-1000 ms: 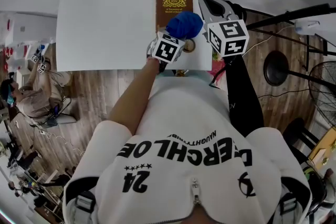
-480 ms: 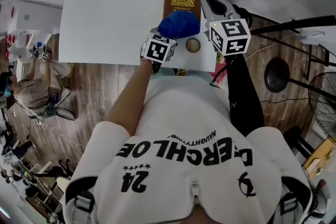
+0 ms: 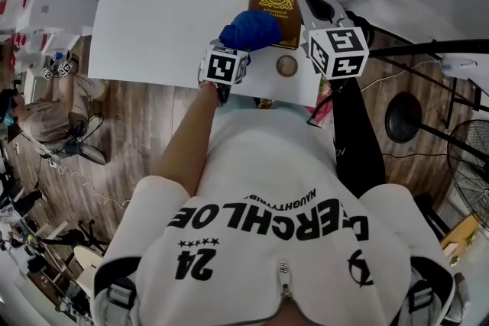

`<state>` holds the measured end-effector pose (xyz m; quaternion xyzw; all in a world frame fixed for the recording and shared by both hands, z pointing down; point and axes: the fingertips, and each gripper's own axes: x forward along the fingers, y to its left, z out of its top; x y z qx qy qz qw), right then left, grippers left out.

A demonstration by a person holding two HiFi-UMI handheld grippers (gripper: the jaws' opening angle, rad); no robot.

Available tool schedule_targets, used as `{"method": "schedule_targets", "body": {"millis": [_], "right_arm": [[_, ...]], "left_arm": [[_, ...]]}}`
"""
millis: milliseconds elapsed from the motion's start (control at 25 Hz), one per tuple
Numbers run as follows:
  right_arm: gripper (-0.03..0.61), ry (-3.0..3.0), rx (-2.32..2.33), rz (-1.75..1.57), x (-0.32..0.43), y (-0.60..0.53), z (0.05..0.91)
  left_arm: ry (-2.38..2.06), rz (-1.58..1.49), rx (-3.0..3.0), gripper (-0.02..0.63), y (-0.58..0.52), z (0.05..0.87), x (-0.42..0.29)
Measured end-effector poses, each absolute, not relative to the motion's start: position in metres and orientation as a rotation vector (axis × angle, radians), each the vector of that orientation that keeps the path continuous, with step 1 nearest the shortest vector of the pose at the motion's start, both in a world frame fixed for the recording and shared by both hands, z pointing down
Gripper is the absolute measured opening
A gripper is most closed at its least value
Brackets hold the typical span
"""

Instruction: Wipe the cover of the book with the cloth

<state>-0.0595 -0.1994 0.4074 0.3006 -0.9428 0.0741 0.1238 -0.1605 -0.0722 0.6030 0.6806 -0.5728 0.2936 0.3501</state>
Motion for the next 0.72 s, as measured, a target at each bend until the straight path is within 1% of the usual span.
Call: {"method": "schedule_targets", "body": {"millis": [360,520,720], "right_arm": [[0.003,-2.715,0.977,0.242,-0.027,-0.210,0.410],[0.003,-2.689,1.043,0.253,-0.005,-0.216,0.411],[0.002,-2.662,1.100,0.264,0.012,-0.222,0.414]], "left_arm": [[-1.517,0.734,1.868,0.229,-0.120,0.566,-0.146],[-1.460,0.734,1.952,0.229,-0.144,0.559,-0.112],[-1.309,0.839,1.979,0.229,-0.148,0.585,-0.072]]}}
